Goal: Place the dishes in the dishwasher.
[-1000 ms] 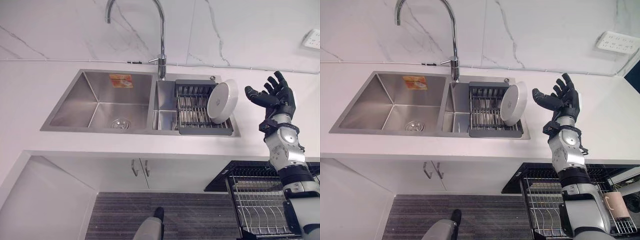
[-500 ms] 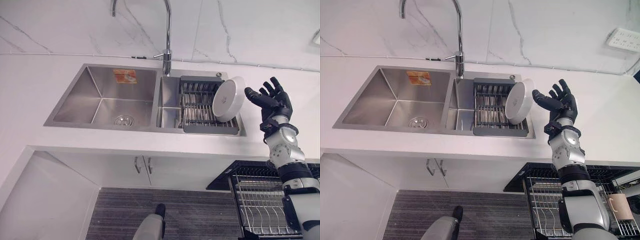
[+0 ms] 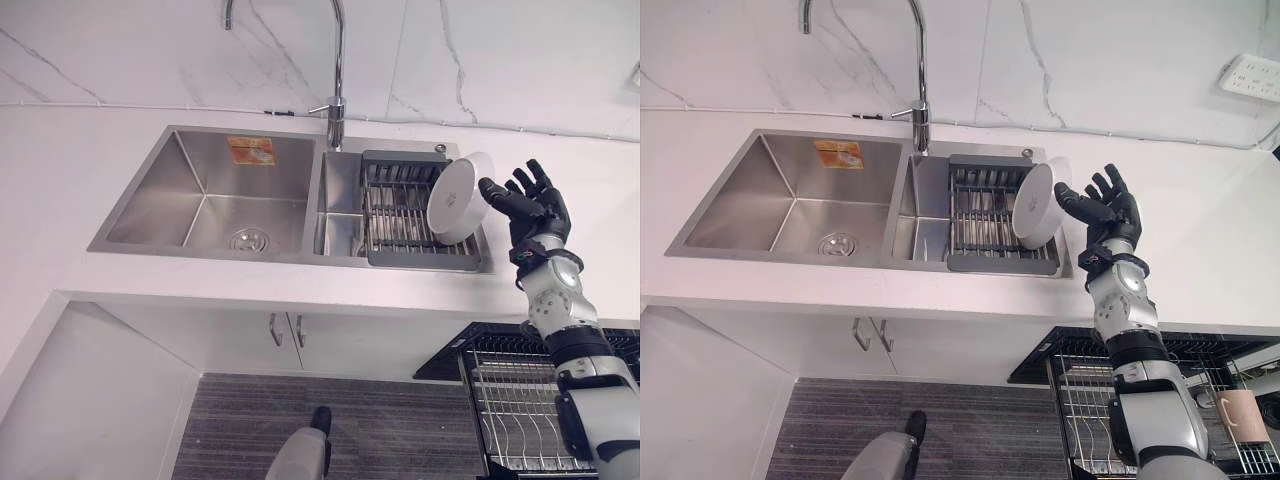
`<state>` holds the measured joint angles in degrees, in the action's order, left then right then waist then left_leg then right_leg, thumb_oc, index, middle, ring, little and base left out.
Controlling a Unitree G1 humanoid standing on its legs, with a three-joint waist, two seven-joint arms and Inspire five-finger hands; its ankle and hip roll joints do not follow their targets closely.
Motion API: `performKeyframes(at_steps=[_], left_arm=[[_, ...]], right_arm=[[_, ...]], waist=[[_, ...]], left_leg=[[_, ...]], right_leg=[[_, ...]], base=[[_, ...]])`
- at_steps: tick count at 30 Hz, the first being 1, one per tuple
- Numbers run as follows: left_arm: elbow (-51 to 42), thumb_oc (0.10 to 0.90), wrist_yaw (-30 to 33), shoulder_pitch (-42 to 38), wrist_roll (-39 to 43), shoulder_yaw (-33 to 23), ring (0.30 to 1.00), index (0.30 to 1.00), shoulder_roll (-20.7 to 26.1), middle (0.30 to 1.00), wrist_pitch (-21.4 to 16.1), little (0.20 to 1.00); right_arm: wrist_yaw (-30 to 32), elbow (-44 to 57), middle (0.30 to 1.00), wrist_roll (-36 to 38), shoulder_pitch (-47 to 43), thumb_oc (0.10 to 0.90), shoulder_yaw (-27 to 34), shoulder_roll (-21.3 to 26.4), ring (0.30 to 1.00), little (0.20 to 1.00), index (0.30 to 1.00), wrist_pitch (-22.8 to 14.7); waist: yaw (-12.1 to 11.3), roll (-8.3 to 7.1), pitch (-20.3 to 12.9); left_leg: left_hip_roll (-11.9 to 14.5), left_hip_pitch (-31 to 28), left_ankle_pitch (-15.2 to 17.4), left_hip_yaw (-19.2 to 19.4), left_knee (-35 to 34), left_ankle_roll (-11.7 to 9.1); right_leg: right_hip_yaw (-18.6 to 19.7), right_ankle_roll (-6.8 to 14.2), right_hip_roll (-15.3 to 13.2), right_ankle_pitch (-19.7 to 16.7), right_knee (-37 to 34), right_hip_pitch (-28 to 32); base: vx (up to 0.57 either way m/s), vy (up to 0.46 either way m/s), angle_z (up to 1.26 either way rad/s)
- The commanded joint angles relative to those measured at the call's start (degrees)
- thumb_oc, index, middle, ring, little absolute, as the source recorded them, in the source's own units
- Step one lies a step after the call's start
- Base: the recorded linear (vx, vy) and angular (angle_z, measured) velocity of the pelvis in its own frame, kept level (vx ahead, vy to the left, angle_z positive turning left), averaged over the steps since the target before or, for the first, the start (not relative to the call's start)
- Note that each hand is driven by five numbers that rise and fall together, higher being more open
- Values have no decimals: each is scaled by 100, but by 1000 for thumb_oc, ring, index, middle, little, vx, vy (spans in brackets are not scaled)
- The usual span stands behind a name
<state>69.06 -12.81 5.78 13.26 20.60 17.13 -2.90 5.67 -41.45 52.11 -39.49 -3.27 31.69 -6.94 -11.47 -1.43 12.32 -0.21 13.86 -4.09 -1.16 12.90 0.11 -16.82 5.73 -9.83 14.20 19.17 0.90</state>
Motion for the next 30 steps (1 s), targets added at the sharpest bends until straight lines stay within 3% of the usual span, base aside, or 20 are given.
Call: performKeyframes(at_steps=[1, 13, 19, 20, 21, 30], left_arm=[[-11, 800, -32, 132, 128, 236, 900, 900, 75, 900, -104, 900], [-37, 800, -28, 100, 174, 263, 900, 900, 89, 900, -102, 900], [-80, 800, -24, 108, 185, 241, 900, 900, 120, 900, -77, 900], [-83, 800, -3, 106, 208, 256, 900, 900, 112, 900, -93, 900], [-99, 800, -15, 93, 202, 240, 900, 900, 133, 900, -80, 900], [-153, 800, -43, -10, 256, 246, 900, 900, 151, 900, -52, 900]], right_arm=[[-308, 405, 900, 262, -720, 800, 120, 295, 900, 900, 900, -331], [-404, 278, 900, 106, -710, 800, 37, 192, 900, 900, 900, -216], [101, -56, 900, -564, -715, 800, -126, 368, 900, 900, 900, 375], [66, -121, 509, -709, -758, 540, -167, 386, 509, 509, 509, 419], [126, -144, 300, -866, -819, 400, -249, 430, 300, 300, 300, 441], [196, -107, 300, -1005, -1020, 400, -552, 439, 300, 300, 300, 297]], waist=[[-138, 25, -281], [-177, 66, -210], [-189, 62, -169], [-192, 62, -159], [-201, 60, -143], [-206, 78, 17]], left_leg=[[98, -364, 917, -194, 429, -282], [90, -316, 891, -230, 429, -278], [64, -293, 883, -274, 429, -270], [63, -280, 881, -279, 429, -271], [63, -263, 872, -284, 429, -274], [70, -167, 839, -310, 429, -268]], right_leg=[[76, 172, -130, -852, -198, -353], [31, 171, -158, -866, -198, -373], [35, 166, -155, -879, -198, -393], [44, 164, -150, -880, -198, -405], [39, 163, -152, -887, -198, -419], [57, 133, -111, -892, -198, -493]], base=[[29, -4, 5], [11, 2, 2], [9, 1, 2], [0, 0, 0], [-69, -6, 4], [-45, -7, 4]])
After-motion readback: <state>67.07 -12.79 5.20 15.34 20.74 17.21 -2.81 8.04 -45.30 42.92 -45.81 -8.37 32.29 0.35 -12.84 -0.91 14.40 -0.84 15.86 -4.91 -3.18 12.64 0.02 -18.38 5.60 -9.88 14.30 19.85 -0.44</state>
